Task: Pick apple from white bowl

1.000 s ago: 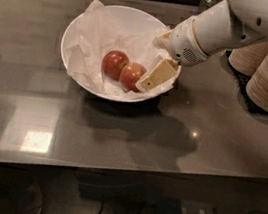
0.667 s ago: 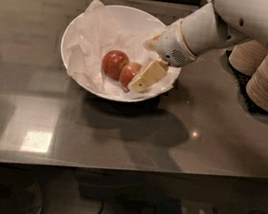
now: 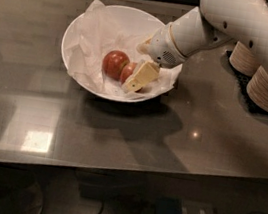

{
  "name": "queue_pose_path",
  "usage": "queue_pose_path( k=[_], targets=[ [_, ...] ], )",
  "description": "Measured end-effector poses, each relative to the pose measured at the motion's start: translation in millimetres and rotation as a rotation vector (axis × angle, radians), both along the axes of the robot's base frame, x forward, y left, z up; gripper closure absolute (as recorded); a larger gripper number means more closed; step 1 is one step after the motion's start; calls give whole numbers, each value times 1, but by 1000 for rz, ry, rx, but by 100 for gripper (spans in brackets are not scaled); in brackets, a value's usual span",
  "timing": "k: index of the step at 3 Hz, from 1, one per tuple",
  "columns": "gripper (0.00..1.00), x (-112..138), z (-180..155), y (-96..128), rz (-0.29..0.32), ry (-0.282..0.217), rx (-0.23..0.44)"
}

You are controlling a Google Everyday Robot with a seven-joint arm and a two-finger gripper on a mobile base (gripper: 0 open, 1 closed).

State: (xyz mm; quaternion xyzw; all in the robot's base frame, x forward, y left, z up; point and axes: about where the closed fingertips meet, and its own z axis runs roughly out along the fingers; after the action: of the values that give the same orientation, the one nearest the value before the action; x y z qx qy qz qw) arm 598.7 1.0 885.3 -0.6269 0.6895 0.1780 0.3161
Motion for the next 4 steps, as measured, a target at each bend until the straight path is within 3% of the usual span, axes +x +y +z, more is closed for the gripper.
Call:
queue_pose_path(
  k=[2,4],
  targets=[
    [20,4,-26,2,-29,27,-16],
    [63,3,-35,2,-41,40,-23]
  ],
)
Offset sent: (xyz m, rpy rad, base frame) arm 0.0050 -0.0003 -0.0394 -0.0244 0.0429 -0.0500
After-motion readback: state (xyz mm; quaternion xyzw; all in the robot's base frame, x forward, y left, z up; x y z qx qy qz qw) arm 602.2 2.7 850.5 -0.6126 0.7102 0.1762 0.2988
